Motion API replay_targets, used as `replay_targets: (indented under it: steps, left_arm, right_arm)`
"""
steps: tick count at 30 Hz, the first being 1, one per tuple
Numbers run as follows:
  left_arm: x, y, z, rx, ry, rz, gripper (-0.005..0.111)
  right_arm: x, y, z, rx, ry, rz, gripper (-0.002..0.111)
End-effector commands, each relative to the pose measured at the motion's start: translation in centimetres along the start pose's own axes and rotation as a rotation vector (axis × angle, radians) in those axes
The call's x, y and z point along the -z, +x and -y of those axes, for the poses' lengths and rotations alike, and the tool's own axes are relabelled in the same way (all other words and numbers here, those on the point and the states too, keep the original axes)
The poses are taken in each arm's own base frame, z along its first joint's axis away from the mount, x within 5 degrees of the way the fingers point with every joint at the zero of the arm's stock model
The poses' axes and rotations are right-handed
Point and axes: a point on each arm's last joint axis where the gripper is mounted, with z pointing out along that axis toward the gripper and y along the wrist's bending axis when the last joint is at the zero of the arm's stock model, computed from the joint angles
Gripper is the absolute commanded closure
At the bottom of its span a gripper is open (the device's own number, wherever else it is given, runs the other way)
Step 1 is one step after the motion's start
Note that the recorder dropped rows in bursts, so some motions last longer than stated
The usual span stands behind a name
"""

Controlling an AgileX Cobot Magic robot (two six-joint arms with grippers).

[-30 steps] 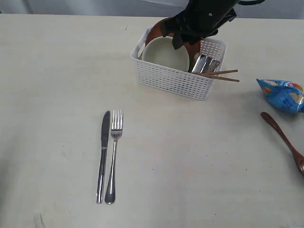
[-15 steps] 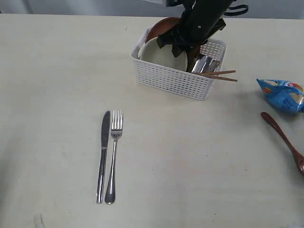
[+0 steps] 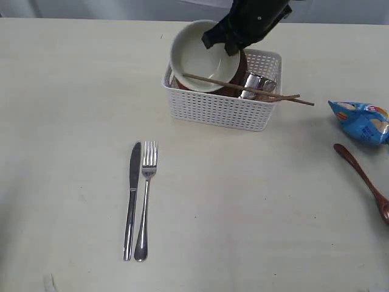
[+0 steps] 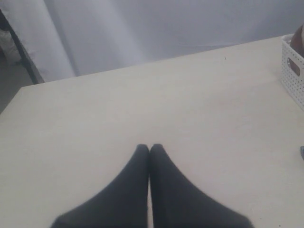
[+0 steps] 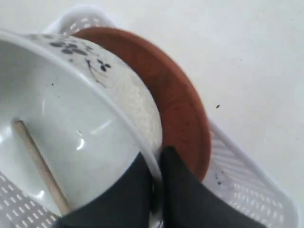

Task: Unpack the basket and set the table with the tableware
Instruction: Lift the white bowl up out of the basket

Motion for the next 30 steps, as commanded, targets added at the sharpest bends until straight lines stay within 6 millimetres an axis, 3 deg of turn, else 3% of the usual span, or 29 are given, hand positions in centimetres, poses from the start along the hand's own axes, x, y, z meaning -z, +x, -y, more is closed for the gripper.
replay_targets:
  steps: [1,22,30]
  left_arm:
    - [0.0,0.0,0.0,0.002,0.006,0.012,0.107]
    - [0.0,0.0,0.0,0.002,0.006,0.012,0.107]
    - [0.0,0.0,0.0,0.002,0.006,0.012,0.107]
  right_arm:
    - [2.0,-1.0,0.4,-0.006,0.046,0.078,0.109]
    - [2.2,-2.1,1.1,0.043,0.126,0.199,0.109]
    - [2.1,-3.1,-0.9,0.158,0.157,0.261,0.109]
